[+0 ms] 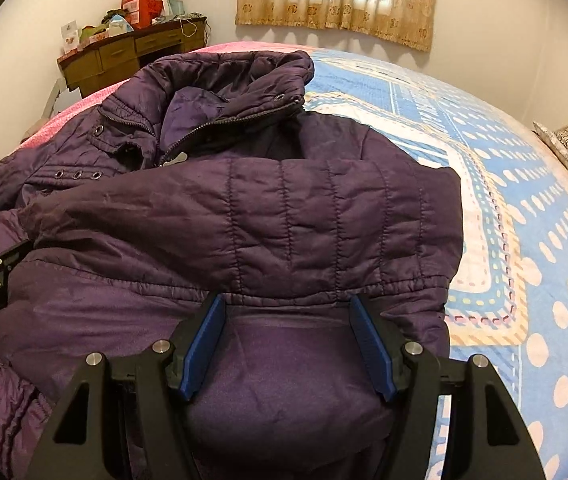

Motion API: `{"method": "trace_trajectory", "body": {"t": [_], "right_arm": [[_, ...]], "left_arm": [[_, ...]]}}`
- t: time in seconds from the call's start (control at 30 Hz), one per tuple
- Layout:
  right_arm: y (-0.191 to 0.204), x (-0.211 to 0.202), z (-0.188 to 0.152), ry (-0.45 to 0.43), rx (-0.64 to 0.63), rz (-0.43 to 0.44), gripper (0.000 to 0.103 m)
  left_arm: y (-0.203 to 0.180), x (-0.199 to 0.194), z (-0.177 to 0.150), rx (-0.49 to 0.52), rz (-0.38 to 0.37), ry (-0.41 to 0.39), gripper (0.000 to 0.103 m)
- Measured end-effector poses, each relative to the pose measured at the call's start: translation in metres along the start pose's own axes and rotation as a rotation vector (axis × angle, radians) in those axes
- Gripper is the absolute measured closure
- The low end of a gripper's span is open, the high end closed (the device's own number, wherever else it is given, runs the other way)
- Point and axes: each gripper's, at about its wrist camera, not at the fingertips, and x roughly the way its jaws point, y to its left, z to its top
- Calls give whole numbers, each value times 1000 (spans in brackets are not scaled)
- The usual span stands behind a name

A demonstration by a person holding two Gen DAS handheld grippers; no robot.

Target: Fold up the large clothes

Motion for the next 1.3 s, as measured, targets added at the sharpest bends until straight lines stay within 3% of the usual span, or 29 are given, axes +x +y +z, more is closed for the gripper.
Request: {"method": "trace_trajectory", "body": {"t": [0.57, 0.63, 0.77, 0.9, 1.0, 1.07, 1.2, 1.3], "right_arm": [[5, -7, 3, 20, -37, -33, 37], [6, -28, 10, -16, -29, -54, 37], [22, -64, 27, -170, -14, 7, 35], [39, -34, 37, -132, -61, 45, 35], [32, -2, 28, -70, -28, 49, 35], [23, 12, 21, -26, 16, 104, 32], [22, 14, 19, -19, 19, 130, 31], [28, 17, 20, -11, -4, 103, 30]], "left_arm": [[10, -2, 11, -27, -22, 29, 0], [15, -23, 16, -51, -45, -14, 0], [10, -61, 34, -98, -107, -153, 0], [-25, -48, 48, -78, -172, -175, 0], [-50, -16, 49, -52, -160, -144, 0], [-63, 15, 44, -23, -135, -70, 0], [-50, 42, 46, -117, -260, 30, 0], [-48, 48, 47, -138, -280, 40, 0]]}}
